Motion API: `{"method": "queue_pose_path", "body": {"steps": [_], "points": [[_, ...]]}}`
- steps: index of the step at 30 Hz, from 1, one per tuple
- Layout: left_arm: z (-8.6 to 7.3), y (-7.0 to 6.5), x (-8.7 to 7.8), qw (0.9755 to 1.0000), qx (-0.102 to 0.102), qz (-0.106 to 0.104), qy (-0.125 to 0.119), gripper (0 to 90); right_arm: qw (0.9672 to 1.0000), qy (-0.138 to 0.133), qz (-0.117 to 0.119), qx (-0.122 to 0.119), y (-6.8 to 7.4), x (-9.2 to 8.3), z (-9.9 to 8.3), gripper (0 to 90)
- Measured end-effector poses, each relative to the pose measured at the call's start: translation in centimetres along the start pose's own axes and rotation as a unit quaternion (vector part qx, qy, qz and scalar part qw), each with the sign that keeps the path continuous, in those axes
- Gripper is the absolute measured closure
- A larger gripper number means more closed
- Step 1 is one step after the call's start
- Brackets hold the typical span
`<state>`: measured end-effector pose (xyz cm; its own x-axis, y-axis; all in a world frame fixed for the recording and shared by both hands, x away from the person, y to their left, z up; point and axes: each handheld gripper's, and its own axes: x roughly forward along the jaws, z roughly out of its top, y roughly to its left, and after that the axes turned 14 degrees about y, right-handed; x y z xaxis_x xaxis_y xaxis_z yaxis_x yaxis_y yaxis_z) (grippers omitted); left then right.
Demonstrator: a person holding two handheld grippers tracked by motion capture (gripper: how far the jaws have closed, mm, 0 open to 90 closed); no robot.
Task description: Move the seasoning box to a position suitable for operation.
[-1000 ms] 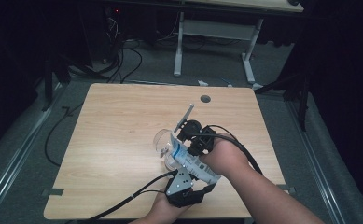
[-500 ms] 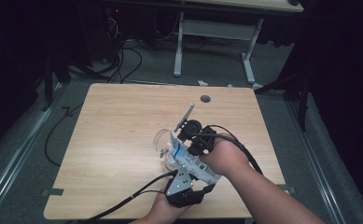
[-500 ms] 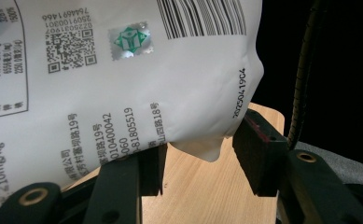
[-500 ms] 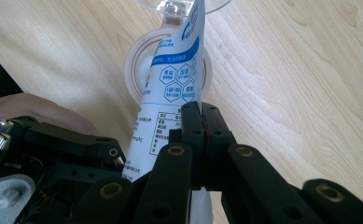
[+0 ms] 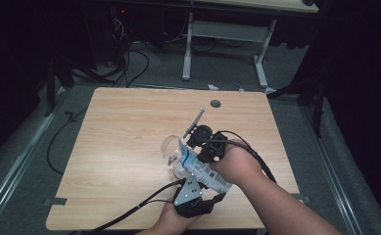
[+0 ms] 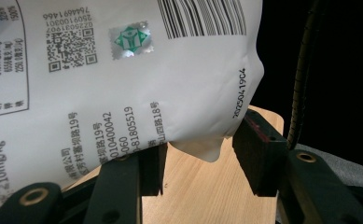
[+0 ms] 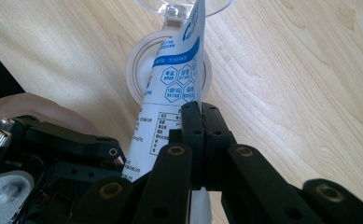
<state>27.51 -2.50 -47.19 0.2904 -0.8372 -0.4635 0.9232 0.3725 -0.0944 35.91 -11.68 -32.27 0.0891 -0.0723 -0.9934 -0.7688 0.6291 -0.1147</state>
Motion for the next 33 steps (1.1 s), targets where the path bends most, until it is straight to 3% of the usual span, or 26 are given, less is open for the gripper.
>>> {"method": "queue_pose_path", "body": {"steps": [33], "points": [[-0.01,0.20,-0.32,1.0000,-0.003,0.000,-0.004,56.0,1.0000,-0.002,0.003,-0.003,0.02,0.07,0.43,90.0]]}}
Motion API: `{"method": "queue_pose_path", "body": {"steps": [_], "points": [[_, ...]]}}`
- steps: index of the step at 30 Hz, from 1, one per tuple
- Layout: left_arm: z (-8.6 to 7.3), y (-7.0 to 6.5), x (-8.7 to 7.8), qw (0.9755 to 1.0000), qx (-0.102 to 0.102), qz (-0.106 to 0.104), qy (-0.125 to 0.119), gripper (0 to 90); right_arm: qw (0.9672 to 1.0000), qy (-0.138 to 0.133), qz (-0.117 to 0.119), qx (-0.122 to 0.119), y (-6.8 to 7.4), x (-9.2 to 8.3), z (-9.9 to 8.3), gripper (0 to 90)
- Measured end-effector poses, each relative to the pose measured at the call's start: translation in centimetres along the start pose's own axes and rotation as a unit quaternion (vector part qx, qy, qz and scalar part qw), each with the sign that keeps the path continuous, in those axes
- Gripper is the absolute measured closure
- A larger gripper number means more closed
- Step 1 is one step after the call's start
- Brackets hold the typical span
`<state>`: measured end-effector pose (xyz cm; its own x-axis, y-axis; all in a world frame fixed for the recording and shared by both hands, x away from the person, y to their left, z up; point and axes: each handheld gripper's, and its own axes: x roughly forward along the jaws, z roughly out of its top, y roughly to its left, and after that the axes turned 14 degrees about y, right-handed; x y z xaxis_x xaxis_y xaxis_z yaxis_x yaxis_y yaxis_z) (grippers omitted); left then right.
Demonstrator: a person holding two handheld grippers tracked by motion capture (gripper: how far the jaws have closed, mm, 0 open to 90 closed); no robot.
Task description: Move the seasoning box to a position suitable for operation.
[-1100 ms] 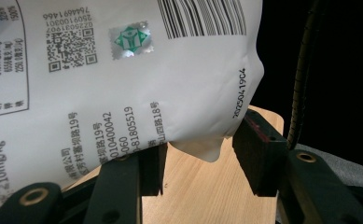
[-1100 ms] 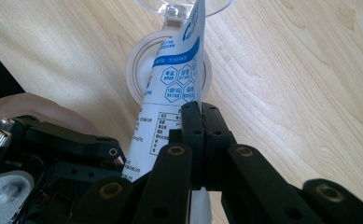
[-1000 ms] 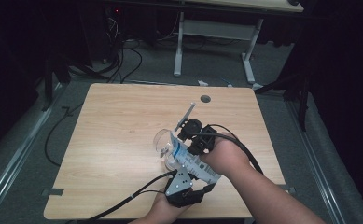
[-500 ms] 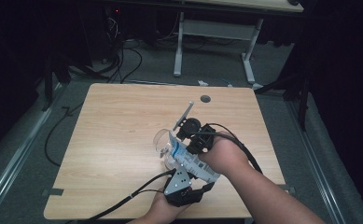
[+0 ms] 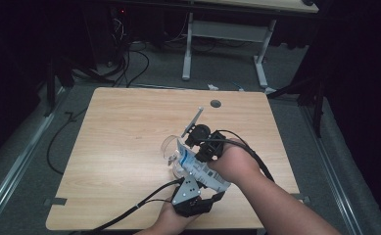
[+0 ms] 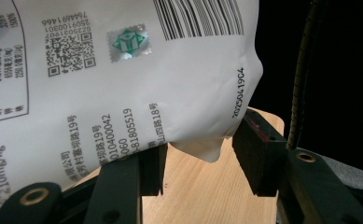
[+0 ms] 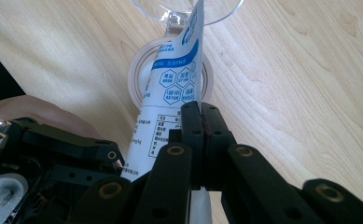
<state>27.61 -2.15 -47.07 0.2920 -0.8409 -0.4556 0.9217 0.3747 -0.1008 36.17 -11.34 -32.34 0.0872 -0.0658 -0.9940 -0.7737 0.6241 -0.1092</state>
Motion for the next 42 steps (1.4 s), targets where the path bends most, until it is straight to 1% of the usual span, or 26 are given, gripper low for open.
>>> {"method": "queue_pose_path", "body": {"steps": [27,32,37,38,42], "points": [[0.24,0.01,-0.39,1.0000,0.000,-0.001,-0.010,56.3,1.0000,-0.002,-0.003,-0.002,0.14,-0.44,0.14,90.0],[0.23,0.03,-0.35,1.0000,-0.001,-0.002,-0.009,56.3,1.0000,-0.002,-0.003,-0.004,0.10,-0.35,0.19,90.0],[0.24,0.06,-0.37,1.0000,-0.001,-0.002,-0.009,56.4,1.0000,0.001,0.001,0.001,0.13,-0.27,0.27,90.0],[0.23,0.06,-0.38,1.0000,-0.001,-0.002,-0.009,56.4,1.0000,0.000,0.000,-0.002,0.09,-0.25,0.29,90.0],[0.14,0.06,-0.37,1.0000,-0.001,-0.002,-0.009,56.4,1.0000,0.000,-0.002,-0.003,0.09,-0.21,0.30,90.0]]}}
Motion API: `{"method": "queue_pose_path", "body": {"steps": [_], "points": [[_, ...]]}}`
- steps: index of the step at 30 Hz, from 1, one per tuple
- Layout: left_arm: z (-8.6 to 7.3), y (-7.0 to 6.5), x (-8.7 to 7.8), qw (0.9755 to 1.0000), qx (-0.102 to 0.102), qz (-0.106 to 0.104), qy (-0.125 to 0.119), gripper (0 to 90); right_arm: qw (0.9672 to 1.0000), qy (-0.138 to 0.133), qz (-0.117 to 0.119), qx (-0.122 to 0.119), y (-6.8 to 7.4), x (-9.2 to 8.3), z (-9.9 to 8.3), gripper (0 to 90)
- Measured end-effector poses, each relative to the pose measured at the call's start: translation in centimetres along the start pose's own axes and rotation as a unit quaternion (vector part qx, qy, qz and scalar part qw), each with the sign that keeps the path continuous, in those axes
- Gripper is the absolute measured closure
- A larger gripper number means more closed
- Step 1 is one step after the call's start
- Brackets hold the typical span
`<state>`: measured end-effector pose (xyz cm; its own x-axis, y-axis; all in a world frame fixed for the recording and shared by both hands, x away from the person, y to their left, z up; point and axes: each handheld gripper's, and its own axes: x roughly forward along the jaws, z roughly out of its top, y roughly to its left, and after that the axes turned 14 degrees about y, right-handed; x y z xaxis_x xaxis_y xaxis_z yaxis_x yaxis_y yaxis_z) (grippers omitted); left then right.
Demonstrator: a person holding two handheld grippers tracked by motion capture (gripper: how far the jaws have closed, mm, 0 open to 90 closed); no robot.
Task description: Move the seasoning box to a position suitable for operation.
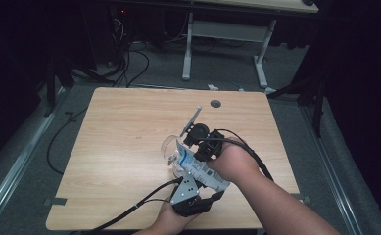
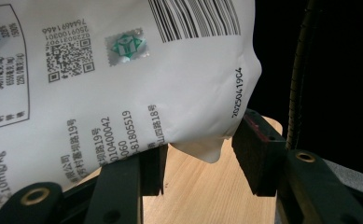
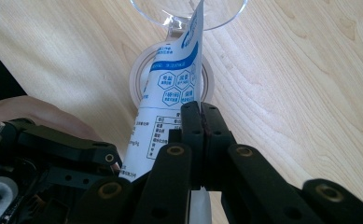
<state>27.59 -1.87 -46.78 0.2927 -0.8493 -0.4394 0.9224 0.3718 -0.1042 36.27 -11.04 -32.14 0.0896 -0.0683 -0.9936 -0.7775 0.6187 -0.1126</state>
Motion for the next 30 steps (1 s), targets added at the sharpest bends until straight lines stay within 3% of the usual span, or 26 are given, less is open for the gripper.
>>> {"method": "queue_pose_path", "body": {"steps": [30], "points": [[-0.13,0.24,0.06,1.0000,-0.001,0.001,-0.003,56.6,1.0000,-0.002,0.000,-0.001,-0.09,0.19,0.20,90.0]]}}
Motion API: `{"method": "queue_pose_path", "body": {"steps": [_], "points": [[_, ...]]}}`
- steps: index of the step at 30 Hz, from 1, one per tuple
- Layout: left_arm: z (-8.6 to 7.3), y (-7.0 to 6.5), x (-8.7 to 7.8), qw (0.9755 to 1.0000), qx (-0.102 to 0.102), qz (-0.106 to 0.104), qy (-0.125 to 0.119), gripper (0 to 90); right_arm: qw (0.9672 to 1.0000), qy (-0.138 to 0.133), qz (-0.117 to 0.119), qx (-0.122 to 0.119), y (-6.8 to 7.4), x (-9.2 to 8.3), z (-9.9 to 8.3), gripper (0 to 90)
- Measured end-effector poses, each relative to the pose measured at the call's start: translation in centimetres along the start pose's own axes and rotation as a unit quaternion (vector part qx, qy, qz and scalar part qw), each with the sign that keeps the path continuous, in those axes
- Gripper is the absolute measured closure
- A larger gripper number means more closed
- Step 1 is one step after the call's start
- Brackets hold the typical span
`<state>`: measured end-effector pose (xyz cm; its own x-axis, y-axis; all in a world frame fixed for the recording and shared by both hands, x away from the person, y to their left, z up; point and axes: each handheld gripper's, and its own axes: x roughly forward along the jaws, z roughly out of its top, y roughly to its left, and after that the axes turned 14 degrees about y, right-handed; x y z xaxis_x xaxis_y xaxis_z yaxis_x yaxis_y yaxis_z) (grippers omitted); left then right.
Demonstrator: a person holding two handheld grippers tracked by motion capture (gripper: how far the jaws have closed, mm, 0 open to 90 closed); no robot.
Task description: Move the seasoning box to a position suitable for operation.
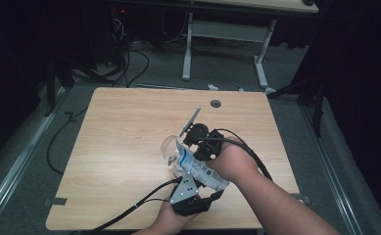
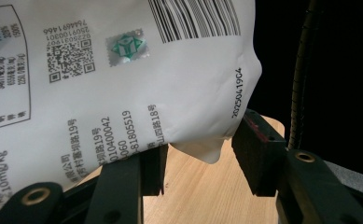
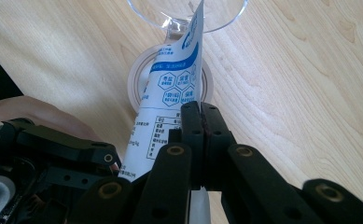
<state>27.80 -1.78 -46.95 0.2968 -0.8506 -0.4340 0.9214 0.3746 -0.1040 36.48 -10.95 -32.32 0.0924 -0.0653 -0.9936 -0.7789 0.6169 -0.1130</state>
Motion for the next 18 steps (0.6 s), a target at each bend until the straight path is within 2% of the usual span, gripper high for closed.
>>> {"method": "queue_pose_path", "body": {"steps": [18], "points": [[0.07,0.25,-0.05,1.0000,0.001,0.004,-0.003,56.6,1.0000,-0.002,-0.003,-0.005,-0.04,-0.18,0.34,90.0]]}}
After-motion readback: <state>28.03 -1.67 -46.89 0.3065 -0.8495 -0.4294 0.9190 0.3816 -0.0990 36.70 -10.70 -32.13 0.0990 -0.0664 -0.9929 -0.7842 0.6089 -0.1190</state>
